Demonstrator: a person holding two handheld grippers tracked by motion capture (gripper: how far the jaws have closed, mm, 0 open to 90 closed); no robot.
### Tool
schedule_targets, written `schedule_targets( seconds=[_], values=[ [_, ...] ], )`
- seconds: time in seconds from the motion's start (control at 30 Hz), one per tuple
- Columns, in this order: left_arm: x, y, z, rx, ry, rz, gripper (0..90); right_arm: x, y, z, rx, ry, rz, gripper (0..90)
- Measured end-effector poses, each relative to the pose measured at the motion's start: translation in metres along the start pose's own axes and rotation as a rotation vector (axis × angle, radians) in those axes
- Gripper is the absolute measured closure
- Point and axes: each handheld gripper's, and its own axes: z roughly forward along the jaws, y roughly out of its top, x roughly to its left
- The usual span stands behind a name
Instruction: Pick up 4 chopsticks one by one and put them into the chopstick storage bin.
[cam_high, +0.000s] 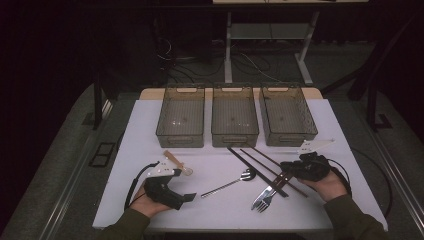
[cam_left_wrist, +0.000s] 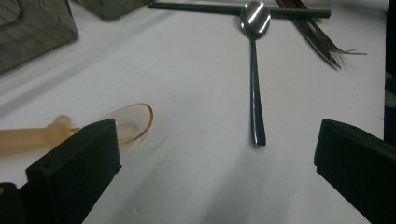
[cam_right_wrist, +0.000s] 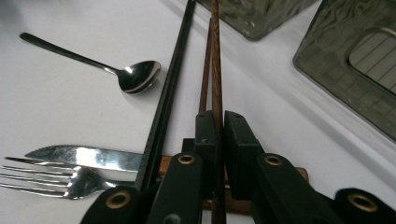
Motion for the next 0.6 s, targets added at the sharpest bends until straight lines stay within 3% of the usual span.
schedule_targets(
  seconds=[0.23, 0.6],
  values=[
    [-0.001, 0.0, 0.0, -0.001, 0.011, 0.023, 0.0, 0.003, 0.005, -0.005, -0.038, 0.018, 0.002, 84.1],
    [0.0, 0.0, -0.001, 0.003, 0.019, 0.001, 0.0, 0.008, 0.02, -0.002, -0.082, 0.028, 0.021, 84.1]
  ],
)
